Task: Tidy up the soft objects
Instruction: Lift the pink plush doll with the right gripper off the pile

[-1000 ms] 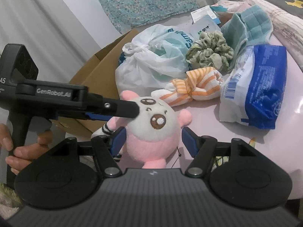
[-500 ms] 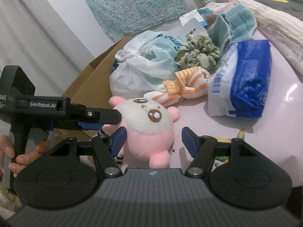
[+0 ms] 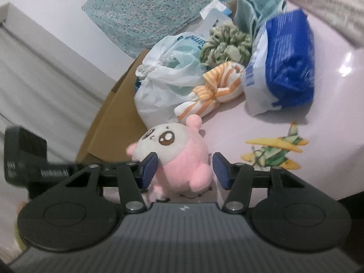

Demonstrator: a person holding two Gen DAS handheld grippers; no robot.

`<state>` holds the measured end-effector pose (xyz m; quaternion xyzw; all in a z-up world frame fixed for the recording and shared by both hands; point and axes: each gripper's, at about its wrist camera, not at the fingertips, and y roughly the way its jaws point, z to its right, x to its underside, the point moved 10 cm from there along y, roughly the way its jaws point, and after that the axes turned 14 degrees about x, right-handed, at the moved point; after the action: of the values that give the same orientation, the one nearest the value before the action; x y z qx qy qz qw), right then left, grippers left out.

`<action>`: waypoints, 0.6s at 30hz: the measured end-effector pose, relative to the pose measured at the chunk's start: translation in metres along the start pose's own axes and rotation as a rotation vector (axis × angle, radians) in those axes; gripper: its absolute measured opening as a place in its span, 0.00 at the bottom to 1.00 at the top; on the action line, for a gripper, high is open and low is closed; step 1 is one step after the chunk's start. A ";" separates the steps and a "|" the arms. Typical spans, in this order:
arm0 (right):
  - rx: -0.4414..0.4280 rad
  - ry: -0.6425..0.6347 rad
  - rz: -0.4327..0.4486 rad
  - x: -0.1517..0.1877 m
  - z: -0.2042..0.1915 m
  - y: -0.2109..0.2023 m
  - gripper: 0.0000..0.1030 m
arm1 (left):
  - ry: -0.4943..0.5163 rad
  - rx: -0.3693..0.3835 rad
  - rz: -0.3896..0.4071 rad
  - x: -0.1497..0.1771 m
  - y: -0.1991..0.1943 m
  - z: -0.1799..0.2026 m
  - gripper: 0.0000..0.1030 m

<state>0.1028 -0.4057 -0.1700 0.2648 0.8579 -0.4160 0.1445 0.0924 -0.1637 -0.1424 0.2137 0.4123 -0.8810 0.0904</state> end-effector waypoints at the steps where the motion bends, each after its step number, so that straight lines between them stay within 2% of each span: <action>1: -0.009 0.017 -0.006 0.000 0.000 0.002 0.51 | 0.000 0.000 -0.005 0.002 0.001 0.000 0.58; 7: -0.053 0.066 -0.028 -0.004 -0.005 0.012 0.51 | -0.005 0.003 -0.030 0.008 0.009 -0.002 0.56; 18: -0.036 0.035 -0.007 -0.014 -0.010 0.015 0.52 | 0.029 -0.016 -0.013 0.004 0.017 -0.001 0.56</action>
<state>0.1227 -0.3947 -0.1668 0.2665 0.8685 -0.3963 0.1328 0.0948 -0.1736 -0.1564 0.2232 0.4222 -0.8749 0.0804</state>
